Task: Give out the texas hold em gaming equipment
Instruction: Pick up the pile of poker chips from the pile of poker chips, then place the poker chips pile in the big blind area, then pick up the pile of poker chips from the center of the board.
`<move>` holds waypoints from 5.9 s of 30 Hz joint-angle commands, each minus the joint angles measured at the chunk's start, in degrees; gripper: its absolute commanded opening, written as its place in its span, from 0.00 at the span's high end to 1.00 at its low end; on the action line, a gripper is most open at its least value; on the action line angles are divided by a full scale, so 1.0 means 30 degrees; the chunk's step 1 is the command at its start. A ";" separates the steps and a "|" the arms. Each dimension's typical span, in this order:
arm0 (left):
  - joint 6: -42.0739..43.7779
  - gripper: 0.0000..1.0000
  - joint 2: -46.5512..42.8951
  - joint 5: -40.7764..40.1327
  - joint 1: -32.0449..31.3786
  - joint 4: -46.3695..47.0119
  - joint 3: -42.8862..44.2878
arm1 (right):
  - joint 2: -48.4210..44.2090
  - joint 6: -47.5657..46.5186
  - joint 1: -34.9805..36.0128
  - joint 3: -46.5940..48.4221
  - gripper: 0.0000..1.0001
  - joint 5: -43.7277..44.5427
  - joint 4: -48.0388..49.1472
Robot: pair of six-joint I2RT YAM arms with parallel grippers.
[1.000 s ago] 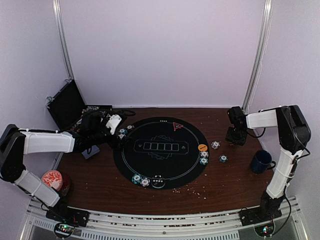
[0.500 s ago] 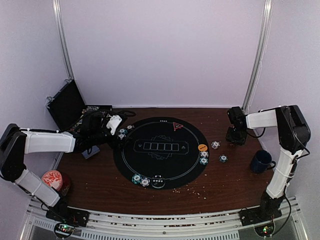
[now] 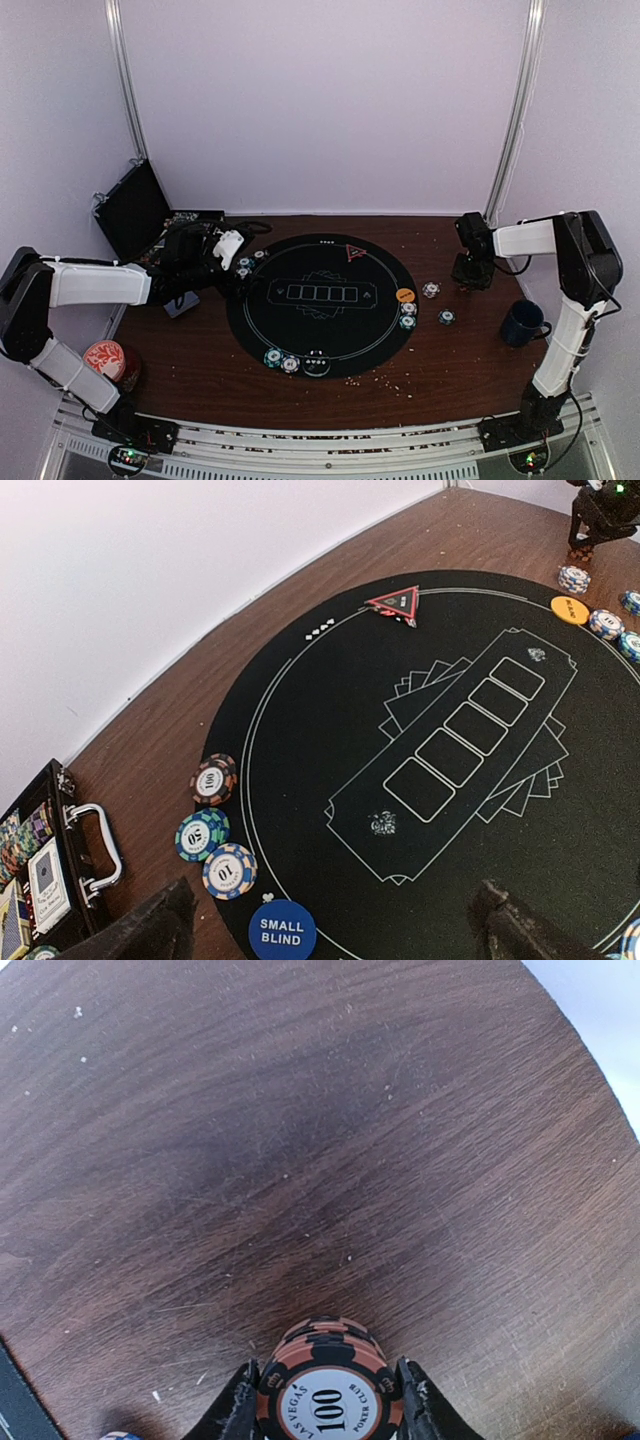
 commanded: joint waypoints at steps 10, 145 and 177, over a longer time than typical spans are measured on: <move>-0.0156 0.02 0.0334 -0.0150 0.0121 0.0941 0.0401 | -0.2848 0.0266 0.1516 -0.0524 0.65 0.1179 -0.0121; -0.0127 0.02 0.1044 -0.0330 0.0123 0.0590 0.0782 | -0.3817 0.5969 1.5544 -0.1819 0.17 0.5337 -0.1985; -0.0097 0.02 0.0972 -0.0247 0.0148 0.0560 0.0752 | -0.3030 0.1477 0.0980 -0.1743 0.05 0.1985 -0.0781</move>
